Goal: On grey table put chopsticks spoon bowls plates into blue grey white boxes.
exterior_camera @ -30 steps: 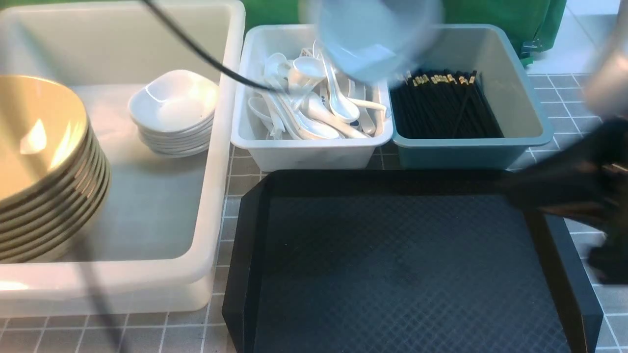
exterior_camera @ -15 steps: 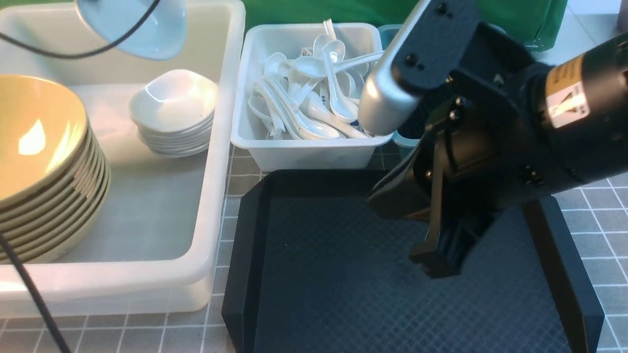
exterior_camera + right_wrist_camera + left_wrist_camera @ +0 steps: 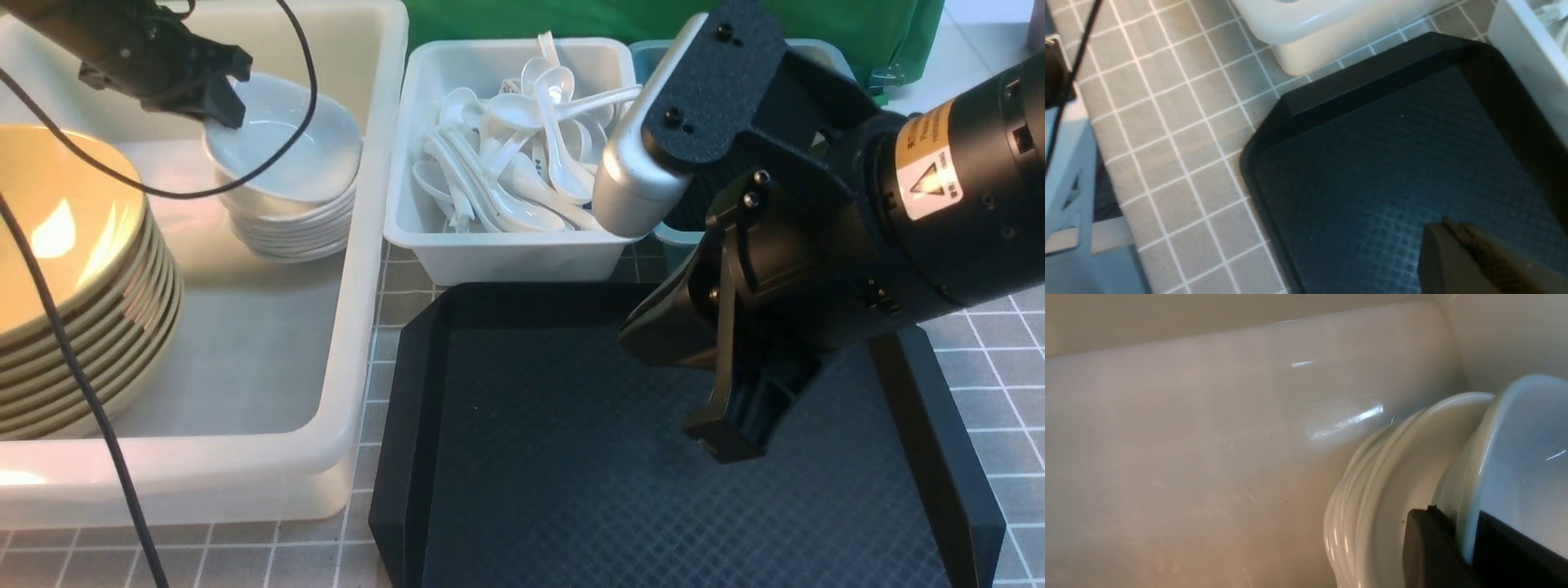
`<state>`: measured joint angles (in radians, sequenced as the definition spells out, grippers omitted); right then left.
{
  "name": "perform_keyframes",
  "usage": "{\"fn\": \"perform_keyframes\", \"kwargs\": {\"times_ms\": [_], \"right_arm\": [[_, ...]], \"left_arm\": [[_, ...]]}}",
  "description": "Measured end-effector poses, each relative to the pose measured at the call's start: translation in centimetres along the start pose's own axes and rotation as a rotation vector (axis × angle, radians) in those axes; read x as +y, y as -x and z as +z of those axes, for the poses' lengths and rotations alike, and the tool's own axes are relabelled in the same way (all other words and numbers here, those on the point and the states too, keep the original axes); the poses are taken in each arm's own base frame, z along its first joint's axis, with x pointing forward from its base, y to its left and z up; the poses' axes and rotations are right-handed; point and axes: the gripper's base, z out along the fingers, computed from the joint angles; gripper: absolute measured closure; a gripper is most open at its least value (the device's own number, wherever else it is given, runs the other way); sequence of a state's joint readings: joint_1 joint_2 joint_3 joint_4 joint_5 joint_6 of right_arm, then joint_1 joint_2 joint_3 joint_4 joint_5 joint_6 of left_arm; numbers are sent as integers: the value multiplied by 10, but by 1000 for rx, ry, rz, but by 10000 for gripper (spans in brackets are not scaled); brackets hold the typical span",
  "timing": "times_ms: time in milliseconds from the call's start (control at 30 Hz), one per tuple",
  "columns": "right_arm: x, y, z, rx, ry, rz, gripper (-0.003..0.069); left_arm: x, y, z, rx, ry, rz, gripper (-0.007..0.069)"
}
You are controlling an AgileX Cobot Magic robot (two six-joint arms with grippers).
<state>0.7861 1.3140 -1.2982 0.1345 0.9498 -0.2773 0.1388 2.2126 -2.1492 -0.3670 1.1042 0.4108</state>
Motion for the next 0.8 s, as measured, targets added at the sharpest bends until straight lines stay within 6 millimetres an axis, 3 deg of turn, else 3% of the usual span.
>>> {"fn": "perform_keyframes", "kwargs": {"times_ms": [167, 267, 300, 367, 433, 500, 533, 567, 600, 667, 700, 767, 800], "right_arm": [[-1, 0, 2, 6, -4, -3, 614], [-1, 0, 4, 11, -5, -4, 614], [-1, 0, 4, 13, -4, -4, 614], [-1, -1, 4, 18, -3, -3, 614], [-1, -1, 4, 18, -3, -3, 614], [-1, -1, 4, 18, -3, -3, 614], [-1, -1, 4, 18, -3, -4, 614], [-1, -1, 4, 18, -3, -4, 614], [-1, 0, 4, 18, -6, -6, 614], [-2, 2, 1, 13, -17, -14, 614], [-2, 2, 1, 12, -19, -14, 614], [-4, 9, -7, -18, -35, -23, 614], [-4, 10, -8, -21, -36, -24, 614]], "left_arm": [[0, 0, -1, 1, 4, 26, 367], [-1, 1, -6, -5, 7, 32, 175], [-2, 2, -9, -10, 9, 35, 146], [-6, 6, -25, -38, 17, 52, 54], [-13, 11, -47, -78, 27, 66, 15], [-17, 13, -60, -102, 33, 75, 8], [-25, 16, -85, -139, 42, 91, 13], [-25, 15, -85, -136, 40, 91, 15], [-34, 16, -110, -165, 45, 105, 39], [-52, 14, -155, -199, 45, 111, 116], [-55, 14, -164, -213, 50, 115, 135], [-80, 4, -223, -297, 95, 120, 287], [-83, 1, -231, -306, 106, 122, 314]]}}
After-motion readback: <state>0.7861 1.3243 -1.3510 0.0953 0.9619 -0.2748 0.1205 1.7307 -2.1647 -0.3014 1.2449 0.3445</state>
